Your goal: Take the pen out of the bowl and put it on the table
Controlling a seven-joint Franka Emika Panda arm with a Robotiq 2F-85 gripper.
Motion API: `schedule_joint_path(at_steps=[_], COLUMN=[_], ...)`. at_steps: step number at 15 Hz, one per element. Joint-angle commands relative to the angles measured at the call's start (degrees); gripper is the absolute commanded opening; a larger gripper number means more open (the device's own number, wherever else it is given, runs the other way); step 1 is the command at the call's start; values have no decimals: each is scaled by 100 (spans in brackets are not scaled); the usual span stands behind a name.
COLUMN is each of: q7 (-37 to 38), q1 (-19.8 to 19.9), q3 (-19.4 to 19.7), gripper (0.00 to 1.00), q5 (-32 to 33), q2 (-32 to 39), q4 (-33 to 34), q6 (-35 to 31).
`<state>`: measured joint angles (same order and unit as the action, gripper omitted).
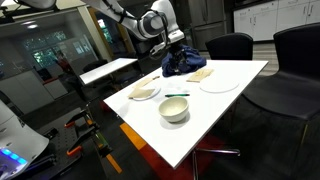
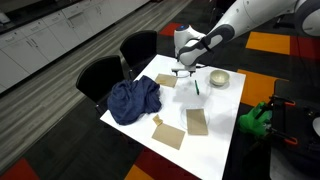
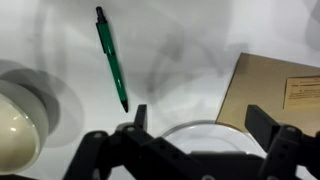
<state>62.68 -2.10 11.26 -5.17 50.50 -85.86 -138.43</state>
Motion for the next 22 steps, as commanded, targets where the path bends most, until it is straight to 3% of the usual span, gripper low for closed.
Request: schedule_joint_path(at_steps=[1,6,12,18,19,22], q7=[243,574,1136,1161,1148,1146], q1=[-317,-723,-1163,-1081,-975,-968], q3=[214,596,1028,942,848,846], gripper=[100,100,100,100,100,100], q5=[129,245,734,1141,1074,1120], q2=[-862,-1544,-2151,-2477,-2204,-2271], q4=[-1156,-1967,-2551,-2721,-2452,-2501], q6=[-988,-1832,-2127,-2002,-1996,-1996])
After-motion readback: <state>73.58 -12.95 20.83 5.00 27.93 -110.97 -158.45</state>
